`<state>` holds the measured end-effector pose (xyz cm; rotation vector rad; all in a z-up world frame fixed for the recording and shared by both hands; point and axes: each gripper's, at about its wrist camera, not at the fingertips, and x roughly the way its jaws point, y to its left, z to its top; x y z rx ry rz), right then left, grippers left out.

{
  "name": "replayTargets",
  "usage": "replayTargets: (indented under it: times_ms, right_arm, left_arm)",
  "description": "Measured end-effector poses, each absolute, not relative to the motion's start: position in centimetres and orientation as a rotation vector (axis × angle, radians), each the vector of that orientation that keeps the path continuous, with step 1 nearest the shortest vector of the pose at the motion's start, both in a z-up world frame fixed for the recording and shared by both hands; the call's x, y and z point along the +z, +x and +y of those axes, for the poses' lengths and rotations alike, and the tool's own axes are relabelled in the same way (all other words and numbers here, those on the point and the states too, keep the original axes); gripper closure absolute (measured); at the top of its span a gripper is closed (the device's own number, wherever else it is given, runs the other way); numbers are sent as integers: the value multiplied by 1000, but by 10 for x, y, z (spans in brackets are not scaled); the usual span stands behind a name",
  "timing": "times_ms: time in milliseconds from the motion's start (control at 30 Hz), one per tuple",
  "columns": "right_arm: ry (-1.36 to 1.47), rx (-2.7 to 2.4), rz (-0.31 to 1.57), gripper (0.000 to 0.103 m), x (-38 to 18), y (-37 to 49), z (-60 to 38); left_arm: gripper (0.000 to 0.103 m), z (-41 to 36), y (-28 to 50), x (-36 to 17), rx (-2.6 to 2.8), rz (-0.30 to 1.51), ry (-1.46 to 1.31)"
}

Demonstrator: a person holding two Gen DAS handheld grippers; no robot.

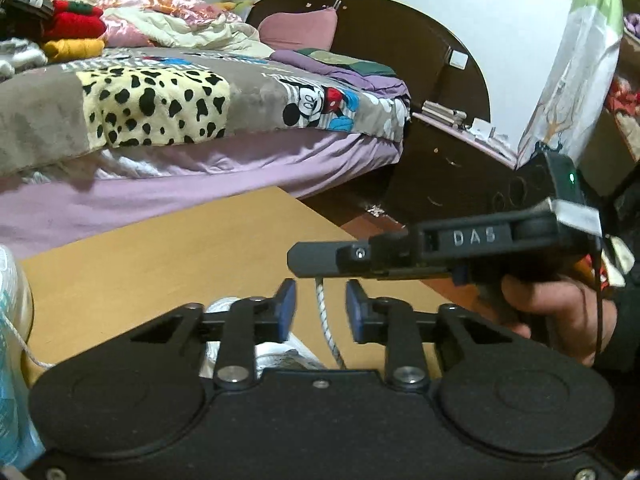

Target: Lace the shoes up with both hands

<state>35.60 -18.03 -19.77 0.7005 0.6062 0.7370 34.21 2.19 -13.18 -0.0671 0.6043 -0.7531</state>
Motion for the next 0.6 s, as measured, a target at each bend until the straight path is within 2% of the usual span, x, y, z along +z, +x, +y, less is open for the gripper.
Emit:
replayTargets:
  times_ms: [100,333,533,600]
  right_arm:
    - [666,748,600,99,-194,355,-177]
    - [641,765,592,99,-189,353,-175]
    - [647,776,597,99,-189,353,-171]
    - [668,773,595,92,-189,353,-172]
  left_arm:
    - [95,24,342,-130,-756,608,-81]
    - [101,23,342,-129,-738,620,-73]
    - [102,28,341,-125,-693,584,-34]
    - [102,38,342,-118,-608,529,-36]
